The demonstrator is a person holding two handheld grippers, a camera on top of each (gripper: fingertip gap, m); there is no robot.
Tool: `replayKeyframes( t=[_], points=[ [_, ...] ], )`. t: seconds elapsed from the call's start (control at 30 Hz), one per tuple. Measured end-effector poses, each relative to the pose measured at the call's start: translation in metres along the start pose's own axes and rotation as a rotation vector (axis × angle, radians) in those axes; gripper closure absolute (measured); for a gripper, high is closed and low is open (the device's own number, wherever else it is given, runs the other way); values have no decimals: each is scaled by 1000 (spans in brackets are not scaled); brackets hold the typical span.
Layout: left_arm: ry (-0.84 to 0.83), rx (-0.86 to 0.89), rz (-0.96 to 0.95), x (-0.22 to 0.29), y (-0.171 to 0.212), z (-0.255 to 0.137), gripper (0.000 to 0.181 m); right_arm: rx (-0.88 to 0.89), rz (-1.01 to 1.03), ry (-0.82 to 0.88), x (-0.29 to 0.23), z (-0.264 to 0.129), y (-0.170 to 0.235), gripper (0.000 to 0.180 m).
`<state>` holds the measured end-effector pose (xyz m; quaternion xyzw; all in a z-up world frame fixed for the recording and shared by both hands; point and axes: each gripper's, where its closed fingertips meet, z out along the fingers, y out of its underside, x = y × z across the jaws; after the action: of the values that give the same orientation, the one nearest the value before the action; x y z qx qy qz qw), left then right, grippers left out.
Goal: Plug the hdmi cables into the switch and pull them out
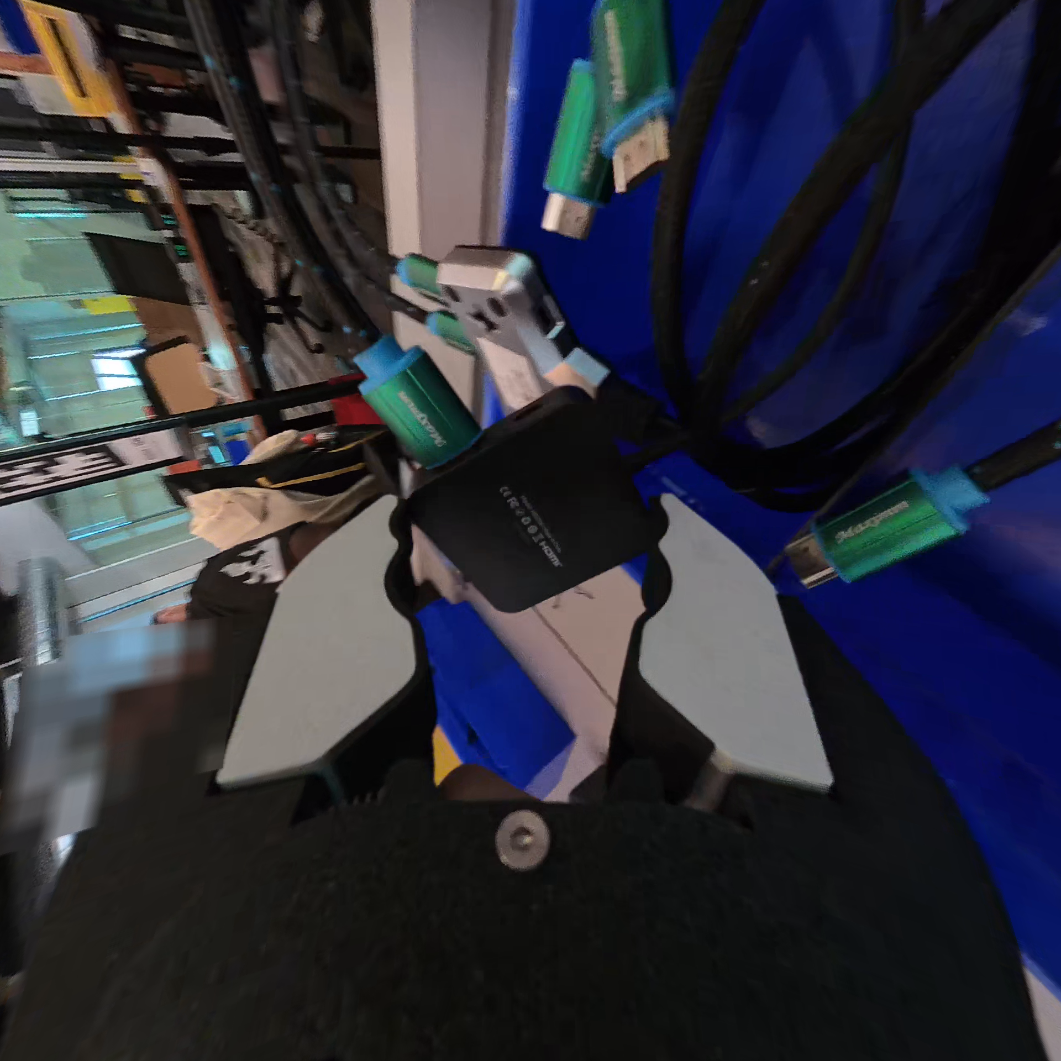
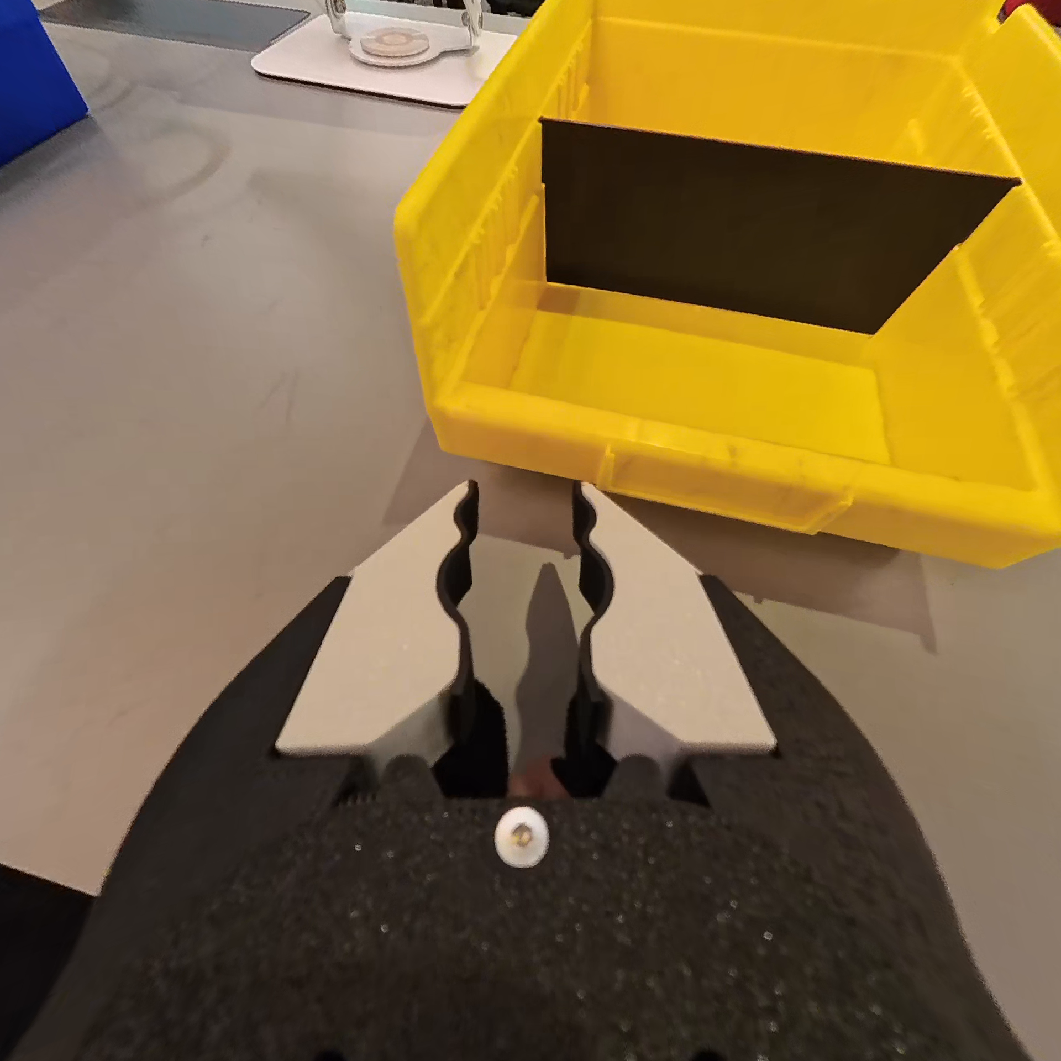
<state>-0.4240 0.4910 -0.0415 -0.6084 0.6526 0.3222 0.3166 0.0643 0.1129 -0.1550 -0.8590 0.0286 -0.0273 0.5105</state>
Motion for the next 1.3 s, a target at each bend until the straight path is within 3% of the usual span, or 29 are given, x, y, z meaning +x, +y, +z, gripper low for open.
replayKeyframes(
  t=[0.27,0.4,0.5,0.63,0.7,0.9,1.03,1.17,1.3],
  points=[
    [-480,48,-55,-78,2,-62,111,18,18,-27,-5,0,-4,147],
    [-710,99,-180,-110,5,-106,108,54,24,-79,-22,-2,-13,147],
    [-810,171,-312,-118,-1,-140,112,134,57,-215,-53,-8,-37,147],
    [-814,317,-455,-106,-38,-174,113,308,-44,-512,-128,-34,-97,145],
    [-823,391,-468,-94,-64,-193,113,344,-126,-581,-151,-40,-121,144],
    [-757,625,-481,-33,-155,-241,113,338,-116,-712,-172,-20,-160,141],
    [-658,775,-519,16,-210,-272,113,413,-51,-855,-192,-32,-188,138],
    [-554,871,-560,58,-249,-290,113,446,200,-1072,-189,-57,-212,122],
    [-520,895,-528,90,-273,-296,113,324,207,-1144,-195,-56,-193,90]
  ],
)
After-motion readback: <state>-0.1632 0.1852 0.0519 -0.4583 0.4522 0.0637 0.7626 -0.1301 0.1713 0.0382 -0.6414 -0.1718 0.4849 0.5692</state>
